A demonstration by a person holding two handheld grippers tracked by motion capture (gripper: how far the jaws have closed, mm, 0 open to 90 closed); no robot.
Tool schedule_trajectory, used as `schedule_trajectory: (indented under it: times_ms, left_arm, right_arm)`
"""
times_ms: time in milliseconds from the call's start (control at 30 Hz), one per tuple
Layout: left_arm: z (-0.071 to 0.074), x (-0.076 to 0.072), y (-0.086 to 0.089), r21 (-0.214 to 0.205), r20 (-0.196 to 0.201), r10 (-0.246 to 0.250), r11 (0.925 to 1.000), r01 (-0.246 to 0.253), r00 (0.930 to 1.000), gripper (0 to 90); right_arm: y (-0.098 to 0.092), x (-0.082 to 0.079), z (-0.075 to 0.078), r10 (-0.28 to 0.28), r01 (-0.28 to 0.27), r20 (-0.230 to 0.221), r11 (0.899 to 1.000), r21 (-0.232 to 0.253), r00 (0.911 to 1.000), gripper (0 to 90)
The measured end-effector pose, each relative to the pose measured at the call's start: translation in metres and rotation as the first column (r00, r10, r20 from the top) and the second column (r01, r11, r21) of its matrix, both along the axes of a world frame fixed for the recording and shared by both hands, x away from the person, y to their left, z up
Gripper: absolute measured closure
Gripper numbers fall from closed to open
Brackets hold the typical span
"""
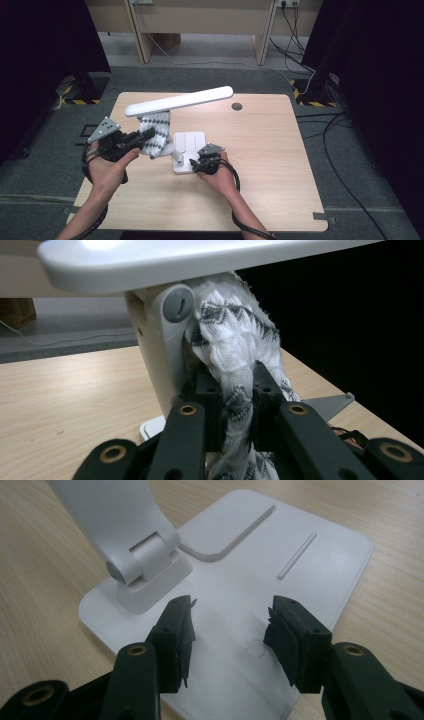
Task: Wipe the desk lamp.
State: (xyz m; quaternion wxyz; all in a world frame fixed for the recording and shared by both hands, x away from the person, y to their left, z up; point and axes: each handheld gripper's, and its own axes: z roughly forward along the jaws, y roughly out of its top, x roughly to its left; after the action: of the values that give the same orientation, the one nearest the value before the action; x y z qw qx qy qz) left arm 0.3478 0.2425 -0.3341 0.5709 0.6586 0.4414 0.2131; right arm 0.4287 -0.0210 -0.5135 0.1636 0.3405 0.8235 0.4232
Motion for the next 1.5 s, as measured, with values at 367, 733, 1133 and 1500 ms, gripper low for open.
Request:
schedule_trajectory:
  times_ms: [367, 733, 1133, 1500]
  left_arm:
    - [-0.009, 0.003, -0.004, 0.017, -0.014, 0.021, 0.9996, -0.021, 0.9997, 79.0]
    - [-0.021, 0.006, -0.009, 0.017, -0.039, 0.029, 0.9994, -0.028, 0.9988, 79.0]
    - [-0.039, 0.009, -0.016, 0.025, -0.085, 0.026, 0.9994, -0.024, 0.996, 79.1]
    - [-0.066, 0.015, -0.027, 0.042, -0.137, 0.02, 0.999, -0.014, 0.9904, 79.0]
  right_arm:
    - [0.0, 0.0, 0.0, 0.0, 0.0, 0.0, 1.0, 0.002, 1.0, 52.1]
    - [0.0, 0.0, 0.0, 0.0, 0.0, 0.0, 1.0, 0.002, 1.0, 52.2]
    - [0.0, 0.0, 0.0, 0.002, -0.002, 0.002, 1.0, 0.002, 1.0, 52.1]
    - [0.0, -0.001, 0.0, 0.002, -0.001, -0.003, 1.0, 0.003, 1.0, 52.1]
